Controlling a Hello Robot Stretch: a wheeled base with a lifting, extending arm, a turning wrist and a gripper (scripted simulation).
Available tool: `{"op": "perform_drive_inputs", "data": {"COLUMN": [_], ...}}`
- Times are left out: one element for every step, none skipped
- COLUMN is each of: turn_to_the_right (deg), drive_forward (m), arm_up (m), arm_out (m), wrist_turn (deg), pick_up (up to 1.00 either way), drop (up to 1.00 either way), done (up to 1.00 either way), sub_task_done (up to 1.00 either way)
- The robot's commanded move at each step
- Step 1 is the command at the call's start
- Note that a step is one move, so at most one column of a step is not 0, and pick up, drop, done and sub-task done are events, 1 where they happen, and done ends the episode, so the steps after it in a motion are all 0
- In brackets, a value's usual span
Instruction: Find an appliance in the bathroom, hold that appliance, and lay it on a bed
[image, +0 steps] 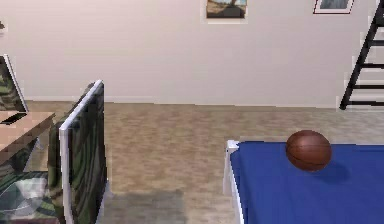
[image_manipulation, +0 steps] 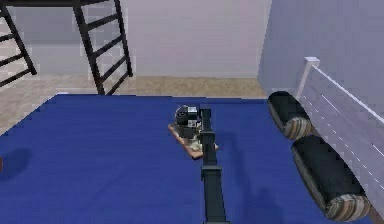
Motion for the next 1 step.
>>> {"op": "perform_drive_inputs", "data": {"turn_to_the_right": [0.0], "drive_forward": [0.0], "arm_up": [0.1], "arm_out": [0.0], "wrist_turn": [0.0], "pick_up": [0.0], "drop": [0.0], "done": [0.0], "sub_task_done": [0.0]}}
